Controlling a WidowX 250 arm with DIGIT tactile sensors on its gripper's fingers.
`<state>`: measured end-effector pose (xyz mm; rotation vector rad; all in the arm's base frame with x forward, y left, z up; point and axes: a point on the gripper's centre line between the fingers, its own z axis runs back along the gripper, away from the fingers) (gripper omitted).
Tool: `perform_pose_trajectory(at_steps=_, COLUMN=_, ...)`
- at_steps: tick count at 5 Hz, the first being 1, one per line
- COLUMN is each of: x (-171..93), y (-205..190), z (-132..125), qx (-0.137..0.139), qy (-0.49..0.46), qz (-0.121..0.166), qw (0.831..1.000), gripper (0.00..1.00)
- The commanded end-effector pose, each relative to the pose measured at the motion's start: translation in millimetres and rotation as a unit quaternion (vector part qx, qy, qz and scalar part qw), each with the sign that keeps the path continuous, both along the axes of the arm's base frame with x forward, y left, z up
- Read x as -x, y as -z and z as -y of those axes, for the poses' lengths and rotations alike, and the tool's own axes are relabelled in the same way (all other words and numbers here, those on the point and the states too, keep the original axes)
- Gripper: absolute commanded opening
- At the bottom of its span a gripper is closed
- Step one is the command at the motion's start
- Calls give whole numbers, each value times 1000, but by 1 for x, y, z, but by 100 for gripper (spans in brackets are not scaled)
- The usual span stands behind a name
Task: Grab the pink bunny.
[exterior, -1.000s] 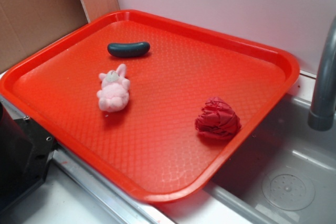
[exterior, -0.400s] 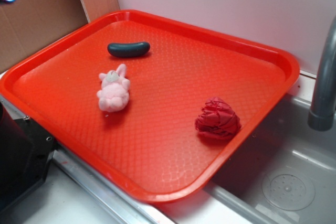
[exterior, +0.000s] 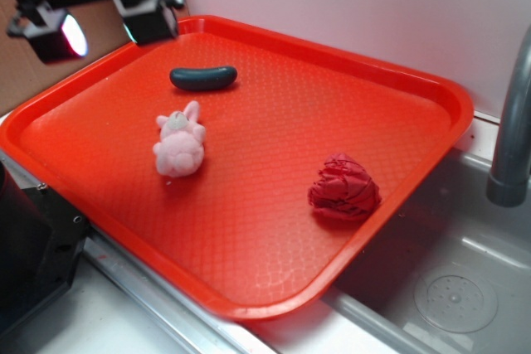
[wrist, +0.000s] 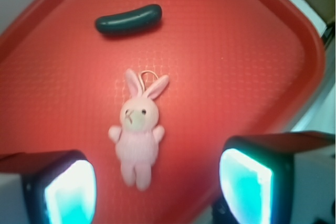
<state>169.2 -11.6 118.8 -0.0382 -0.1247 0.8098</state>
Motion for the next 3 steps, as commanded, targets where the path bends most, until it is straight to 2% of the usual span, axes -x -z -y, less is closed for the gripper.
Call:
perform_pose_trajectory(at_steps=1, x=-22, y=57, z=4, qx=3, qy=-2, qz=3, qw=1000, gripper=100)
perform_pose_trajectory(at_steps=2, x=-24, y=74, z=6, qx=-10, qy=-1, qz=-2, qw=1000, gripper=100)
perform_pose_trajectory(at_steps=3, x=-24, y=94, z=10, qx=-8, qy=4, qz=-8, qw=1000, gripper=89)
